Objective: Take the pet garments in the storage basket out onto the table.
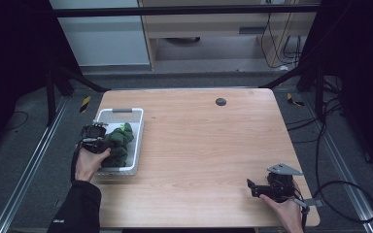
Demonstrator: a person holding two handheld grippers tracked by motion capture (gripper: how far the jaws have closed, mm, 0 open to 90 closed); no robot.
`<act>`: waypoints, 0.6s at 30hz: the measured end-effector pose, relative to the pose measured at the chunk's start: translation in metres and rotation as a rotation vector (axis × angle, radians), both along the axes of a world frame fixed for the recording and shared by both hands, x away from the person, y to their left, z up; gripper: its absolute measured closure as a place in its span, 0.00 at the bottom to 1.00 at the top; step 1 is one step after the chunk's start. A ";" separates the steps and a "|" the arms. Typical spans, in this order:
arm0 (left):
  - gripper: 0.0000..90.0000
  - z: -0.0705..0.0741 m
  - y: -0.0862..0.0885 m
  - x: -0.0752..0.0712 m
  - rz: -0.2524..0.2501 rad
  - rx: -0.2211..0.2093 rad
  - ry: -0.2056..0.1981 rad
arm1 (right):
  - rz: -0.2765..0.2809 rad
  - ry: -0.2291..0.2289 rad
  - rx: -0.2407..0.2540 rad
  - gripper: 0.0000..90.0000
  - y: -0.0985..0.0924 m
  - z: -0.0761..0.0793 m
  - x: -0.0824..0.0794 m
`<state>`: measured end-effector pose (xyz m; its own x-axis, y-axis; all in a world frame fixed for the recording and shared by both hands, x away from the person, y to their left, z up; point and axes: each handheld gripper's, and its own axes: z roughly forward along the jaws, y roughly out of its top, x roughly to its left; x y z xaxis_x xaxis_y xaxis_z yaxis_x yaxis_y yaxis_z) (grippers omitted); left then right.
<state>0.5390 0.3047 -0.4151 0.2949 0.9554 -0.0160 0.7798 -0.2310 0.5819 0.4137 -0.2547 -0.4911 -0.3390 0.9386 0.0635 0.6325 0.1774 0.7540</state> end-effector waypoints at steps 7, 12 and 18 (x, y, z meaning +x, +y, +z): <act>0.87 0.018 0.005 -0.010 -0.020 -0.025 -0.053 | 0.003 0.000 -0.003 0.03 0.000 0.000 0.000; 0.87 0.028 0.005 -0.015 -0.040 -0.018 -0.073 | 0.003 -0.005 -0.011 0.03 0.000 0.000 0.000; 0.87 0.042 0.006 -0.023 -0.062 -0.015 -0.101 | 0.002 -0.012 -0.016 0.03 0.000 0.001 0.000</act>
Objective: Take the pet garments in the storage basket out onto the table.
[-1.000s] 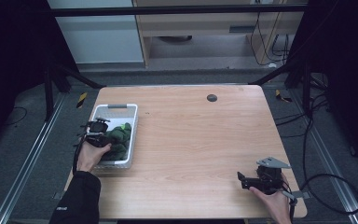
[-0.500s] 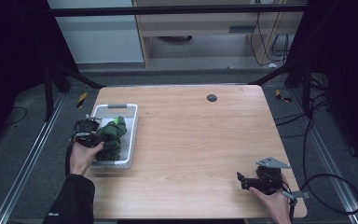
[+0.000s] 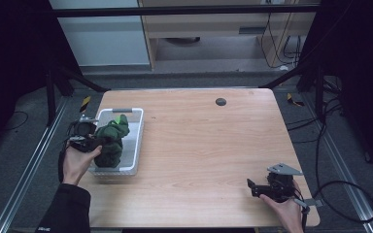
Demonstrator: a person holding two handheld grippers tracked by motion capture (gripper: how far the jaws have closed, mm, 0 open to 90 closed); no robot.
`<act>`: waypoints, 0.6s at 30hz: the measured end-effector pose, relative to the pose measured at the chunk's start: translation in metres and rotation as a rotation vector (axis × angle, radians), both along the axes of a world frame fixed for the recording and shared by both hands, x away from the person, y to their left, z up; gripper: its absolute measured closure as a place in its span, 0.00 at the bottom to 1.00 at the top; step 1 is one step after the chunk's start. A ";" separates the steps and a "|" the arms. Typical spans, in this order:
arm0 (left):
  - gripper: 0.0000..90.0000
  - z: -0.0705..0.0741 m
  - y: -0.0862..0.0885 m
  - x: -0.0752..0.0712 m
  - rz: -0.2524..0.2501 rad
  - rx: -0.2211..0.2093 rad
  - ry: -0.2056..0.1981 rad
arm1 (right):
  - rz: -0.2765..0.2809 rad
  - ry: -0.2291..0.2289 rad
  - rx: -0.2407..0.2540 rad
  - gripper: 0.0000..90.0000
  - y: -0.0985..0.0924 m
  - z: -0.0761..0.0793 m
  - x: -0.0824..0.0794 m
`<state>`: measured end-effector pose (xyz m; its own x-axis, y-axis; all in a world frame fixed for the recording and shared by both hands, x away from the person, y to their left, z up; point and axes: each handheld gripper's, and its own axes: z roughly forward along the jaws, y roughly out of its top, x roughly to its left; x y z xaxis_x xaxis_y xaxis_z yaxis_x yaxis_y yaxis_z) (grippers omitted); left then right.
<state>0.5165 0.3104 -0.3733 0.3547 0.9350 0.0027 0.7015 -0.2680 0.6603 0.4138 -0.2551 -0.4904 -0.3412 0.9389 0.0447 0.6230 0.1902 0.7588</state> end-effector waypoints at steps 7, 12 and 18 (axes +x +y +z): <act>0.87 0.016 -0.005 -0.008 -0.038 0.007 -0.035 | -0.003 -0.006 0.001 0.03 0.000 0.001 -0.001; 0.87 0.025 -0.009 -0.012 -0.059 0.010 -0.055 | -0.004 -0.006 0.001 0.03 0.000 0.002 -0.001; 0.87 0.034 -0.014 -0.015 -0.086 0.011 -0.071 | -0.006 -0.009 0.000 0.03 0.000 0.002 -0.001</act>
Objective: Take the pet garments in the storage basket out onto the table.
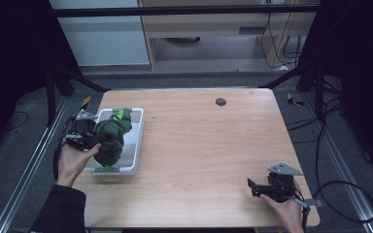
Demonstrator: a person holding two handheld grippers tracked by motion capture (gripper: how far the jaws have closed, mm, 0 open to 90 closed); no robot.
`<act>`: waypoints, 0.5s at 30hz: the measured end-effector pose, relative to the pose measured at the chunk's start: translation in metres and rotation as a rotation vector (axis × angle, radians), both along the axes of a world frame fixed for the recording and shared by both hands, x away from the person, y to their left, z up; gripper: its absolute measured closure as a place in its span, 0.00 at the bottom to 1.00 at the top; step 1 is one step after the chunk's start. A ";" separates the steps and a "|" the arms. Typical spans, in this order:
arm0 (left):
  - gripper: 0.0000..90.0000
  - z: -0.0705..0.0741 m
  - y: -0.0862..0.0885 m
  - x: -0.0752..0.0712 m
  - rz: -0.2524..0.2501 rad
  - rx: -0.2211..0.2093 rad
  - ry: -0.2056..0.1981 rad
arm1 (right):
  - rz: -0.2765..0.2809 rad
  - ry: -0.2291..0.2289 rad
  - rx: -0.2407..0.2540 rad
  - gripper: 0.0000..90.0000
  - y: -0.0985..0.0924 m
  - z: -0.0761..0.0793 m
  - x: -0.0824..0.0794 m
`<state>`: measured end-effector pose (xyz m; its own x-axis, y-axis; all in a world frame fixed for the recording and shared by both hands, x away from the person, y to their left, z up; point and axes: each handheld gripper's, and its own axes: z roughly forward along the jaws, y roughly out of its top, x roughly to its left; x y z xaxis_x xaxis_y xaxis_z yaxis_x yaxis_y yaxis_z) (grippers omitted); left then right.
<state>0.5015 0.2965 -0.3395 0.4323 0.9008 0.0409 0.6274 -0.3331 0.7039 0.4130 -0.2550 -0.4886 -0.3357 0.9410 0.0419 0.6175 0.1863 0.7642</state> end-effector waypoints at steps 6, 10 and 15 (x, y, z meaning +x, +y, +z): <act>0.87 0.008 -0.004 -0.001 -0.012 0.003 -0.018 | 0.002 0.000 0.001 0.03 0.000 0.000 0.000; 0.87 0.011 -0.006 -0.003 -0.025 -0.004 -0.019 | 0.003 -0.003 -0.001 0.03 0.000 0.000 0.000; 0.87 0.020 -0.013 -0.008 -0.059 -0.012 -0.036 | -0.001 0.001 0.011 0.03 0.001 0.001 -0.001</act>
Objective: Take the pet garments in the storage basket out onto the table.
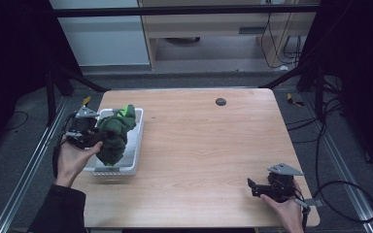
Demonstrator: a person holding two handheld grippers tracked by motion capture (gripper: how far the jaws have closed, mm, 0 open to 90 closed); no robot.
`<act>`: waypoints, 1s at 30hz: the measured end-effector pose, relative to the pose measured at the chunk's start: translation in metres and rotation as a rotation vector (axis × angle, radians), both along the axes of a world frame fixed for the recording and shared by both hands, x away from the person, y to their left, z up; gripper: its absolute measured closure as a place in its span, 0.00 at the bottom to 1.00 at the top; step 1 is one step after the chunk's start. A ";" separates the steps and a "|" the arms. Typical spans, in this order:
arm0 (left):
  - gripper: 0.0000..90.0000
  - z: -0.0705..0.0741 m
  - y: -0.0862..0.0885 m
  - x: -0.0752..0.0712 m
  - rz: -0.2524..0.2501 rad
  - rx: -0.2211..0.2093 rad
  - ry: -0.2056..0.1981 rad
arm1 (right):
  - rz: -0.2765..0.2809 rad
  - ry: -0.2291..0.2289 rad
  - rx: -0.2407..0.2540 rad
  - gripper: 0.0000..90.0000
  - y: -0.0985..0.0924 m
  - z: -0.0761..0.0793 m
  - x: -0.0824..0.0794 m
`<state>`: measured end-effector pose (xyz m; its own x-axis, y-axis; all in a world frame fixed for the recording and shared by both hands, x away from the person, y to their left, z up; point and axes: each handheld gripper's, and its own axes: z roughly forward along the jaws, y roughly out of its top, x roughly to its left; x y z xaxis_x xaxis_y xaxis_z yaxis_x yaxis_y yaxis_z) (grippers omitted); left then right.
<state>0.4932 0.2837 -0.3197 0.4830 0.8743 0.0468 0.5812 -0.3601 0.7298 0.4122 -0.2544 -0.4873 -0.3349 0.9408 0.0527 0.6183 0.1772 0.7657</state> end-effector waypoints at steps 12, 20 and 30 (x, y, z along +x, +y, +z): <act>0.87 0.020 -0.025 -0.015 -0.091 0.009 -0.046 | 0.000 -0.017 -0.012 0.03 -0.001 0.000 0.000; 0.87 0.026 -0.046 -0.021 -0.155 0.023 -0.061 | -0.001 -0.028 -0.013 0.03 -0.001 0.001 -0.001; 0.87 0.028 -0.070 -0.022 -0.220 0.035 -0.058 | -0.003 -0.033 -0.012 0.03 -0.002 0.002 -0.001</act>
<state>0.4713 0.2138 -0.2922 0.6575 0.7456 0.1087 0.4433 -0.4994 0.7443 0.4111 -0.2562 -0.4858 -0.3333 0.9423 0.0302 0.5930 0.1846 0.7838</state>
